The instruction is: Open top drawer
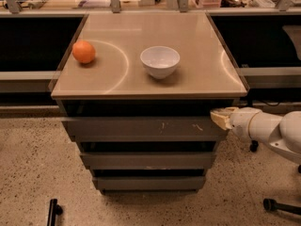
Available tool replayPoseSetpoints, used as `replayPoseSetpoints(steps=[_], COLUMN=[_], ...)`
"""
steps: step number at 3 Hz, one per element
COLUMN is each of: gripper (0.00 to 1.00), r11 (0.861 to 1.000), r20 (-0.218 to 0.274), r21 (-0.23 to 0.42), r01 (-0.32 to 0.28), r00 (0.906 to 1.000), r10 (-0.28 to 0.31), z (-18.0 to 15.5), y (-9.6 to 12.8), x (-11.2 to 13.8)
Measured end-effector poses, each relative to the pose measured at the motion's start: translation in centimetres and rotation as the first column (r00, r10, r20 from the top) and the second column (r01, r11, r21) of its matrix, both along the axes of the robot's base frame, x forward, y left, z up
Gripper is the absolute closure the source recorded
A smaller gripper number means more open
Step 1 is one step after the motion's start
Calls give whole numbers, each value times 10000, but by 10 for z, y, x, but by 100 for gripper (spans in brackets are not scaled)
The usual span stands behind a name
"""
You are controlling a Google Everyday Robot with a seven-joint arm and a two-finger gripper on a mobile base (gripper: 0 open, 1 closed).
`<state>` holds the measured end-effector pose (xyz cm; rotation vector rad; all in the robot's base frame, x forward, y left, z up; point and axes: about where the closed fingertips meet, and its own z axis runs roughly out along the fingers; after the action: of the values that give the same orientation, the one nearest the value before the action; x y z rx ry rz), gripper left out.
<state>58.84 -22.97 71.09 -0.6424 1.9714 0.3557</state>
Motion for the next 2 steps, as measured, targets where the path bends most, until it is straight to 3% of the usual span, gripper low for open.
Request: replayPoseSetpoints(steps=[2], gripper=[100], r11=[9969], r20=[251], r21=[0], r01=[782], r00=[9966], r10=[-782], z=[-19], y=[-2], x=[47])
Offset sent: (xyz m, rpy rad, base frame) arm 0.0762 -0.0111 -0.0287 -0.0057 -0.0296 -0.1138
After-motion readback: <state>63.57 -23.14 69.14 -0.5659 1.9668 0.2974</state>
